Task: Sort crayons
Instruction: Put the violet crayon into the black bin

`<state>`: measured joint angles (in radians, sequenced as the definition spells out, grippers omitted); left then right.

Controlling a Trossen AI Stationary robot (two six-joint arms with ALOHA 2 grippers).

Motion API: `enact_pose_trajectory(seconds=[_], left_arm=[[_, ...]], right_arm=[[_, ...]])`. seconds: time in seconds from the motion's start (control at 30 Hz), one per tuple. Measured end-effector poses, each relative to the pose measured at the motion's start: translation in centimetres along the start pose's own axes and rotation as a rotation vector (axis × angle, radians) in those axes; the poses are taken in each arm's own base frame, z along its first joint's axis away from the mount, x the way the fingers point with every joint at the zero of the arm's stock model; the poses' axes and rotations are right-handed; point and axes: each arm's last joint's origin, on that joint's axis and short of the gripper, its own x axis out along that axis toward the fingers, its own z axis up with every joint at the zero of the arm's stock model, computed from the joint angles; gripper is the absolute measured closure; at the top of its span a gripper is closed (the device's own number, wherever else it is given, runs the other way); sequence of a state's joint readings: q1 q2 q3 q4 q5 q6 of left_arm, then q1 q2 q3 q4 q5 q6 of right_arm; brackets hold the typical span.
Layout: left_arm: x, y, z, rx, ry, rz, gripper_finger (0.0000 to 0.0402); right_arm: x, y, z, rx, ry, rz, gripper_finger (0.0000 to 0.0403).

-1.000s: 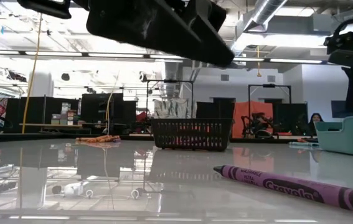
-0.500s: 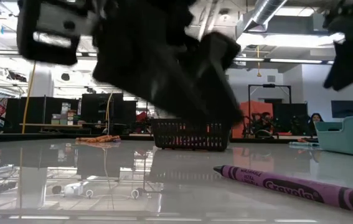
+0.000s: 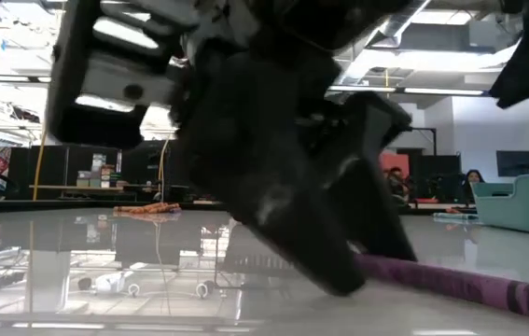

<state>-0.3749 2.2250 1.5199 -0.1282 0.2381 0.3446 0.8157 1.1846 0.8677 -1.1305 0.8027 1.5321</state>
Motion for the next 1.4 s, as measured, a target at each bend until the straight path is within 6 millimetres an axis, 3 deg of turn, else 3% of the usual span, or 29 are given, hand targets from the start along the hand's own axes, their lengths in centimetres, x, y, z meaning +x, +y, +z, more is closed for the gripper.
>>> enact_pose_trajectory(seconds=[0.17,0.33,0.4,0.6,0.87,1.4], left_arm=[[0.7,0.2,0.2,-0.013,0.023,0.016,0.0266],[0.6,0.5,0.0,-0.020,0.059,0.020,0.0367],[0.6,0.5,-0.1,-0.013,0.064,0.020,0.0389],[0.6,0.5,-0.2,-0.028,0.086,0.029,0.0397],[-0.5,1.1,1.4,-0.004,0.158,0.078,0.0400],[-6.4,5.9,4.1,0.021,0.428,0.249,0.0401]], right_arm=[[-0.4,0.6,-0.3,-0.033,-0.045,0.061,0.0242],[-0.5,0.7,-0.3,-0.043,-0.047,0.070,0.0242],[-0.5,0.7,-0.3,-0.049,-0.047,0.070,0.0242],[-0.5,0.8,-0.3,-0.069,-0.048,0.074,0.0242],[-0.9,1.1,-0.6,-0.110,-0.059,0.118,0.0242],[-2.4,2.3,-1.6,-0.242,-0.106,0.257,0.0242]])
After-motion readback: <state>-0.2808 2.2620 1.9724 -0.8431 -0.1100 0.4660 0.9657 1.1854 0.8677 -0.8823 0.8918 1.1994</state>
